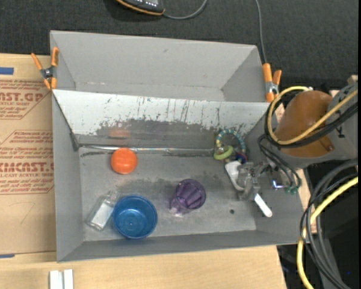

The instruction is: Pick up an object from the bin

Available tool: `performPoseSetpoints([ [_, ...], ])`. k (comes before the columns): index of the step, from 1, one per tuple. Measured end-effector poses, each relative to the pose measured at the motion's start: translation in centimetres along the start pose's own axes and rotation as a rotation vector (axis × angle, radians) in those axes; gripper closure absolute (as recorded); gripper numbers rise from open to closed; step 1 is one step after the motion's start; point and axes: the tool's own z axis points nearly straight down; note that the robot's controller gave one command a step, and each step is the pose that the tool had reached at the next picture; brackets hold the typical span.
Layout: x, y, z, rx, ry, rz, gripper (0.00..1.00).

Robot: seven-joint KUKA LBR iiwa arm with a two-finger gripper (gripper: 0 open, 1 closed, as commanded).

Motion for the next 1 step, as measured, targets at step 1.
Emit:
performPoseSetpoints([
  [1, 5.11, 1.72, -0.09, 0.0, 0.002, 0.07, 1.0],
])
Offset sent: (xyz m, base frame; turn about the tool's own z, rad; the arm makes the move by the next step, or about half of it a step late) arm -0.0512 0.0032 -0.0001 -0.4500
